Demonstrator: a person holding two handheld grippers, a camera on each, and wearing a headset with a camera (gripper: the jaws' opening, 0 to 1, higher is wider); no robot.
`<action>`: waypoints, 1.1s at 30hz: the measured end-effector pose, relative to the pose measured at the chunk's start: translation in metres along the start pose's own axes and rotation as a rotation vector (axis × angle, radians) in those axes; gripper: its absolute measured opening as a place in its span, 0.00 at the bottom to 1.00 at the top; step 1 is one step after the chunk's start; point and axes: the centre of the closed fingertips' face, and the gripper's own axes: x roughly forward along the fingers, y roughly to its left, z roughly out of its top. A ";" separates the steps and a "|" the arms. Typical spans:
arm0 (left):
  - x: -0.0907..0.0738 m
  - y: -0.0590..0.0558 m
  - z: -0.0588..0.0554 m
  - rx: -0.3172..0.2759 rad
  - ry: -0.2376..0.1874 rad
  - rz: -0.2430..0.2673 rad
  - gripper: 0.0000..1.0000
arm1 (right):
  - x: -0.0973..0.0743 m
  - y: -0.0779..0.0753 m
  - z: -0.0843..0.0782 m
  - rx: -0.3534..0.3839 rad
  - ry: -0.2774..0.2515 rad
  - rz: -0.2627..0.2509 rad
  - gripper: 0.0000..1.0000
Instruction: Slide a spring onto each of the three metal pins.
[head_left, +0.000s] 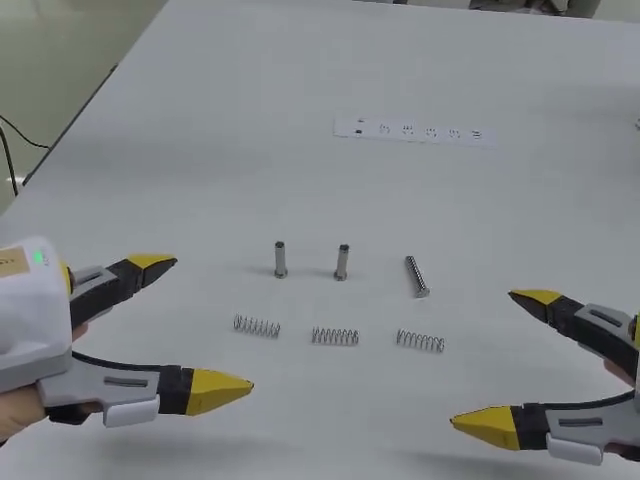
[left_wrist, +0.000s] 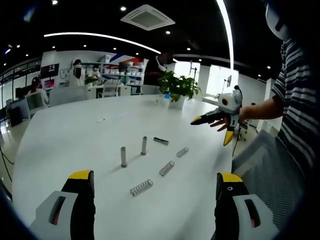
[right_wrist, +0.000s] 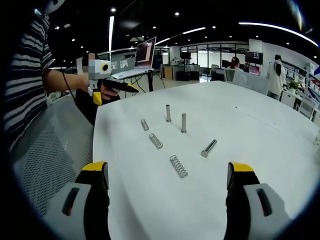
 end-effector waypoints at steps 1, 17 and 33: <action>0.000 0.000 0.000 -0.001 0.002 0.002 0.99 | 0.000 0.000 0.000 0.001 0.000 0.000 1.00; 0.001 0.001 -0.008 -0.008 0.020 0.006 0.99 | 0.003 -0.006 0.005 0.018 -0.005 -0.003 0.99; 0.001 0.002 -0.010 -0.015 0.017 0.006 0.99 | 0.016 -0.024 0.024 0.073 -0.004 -0.006 0.87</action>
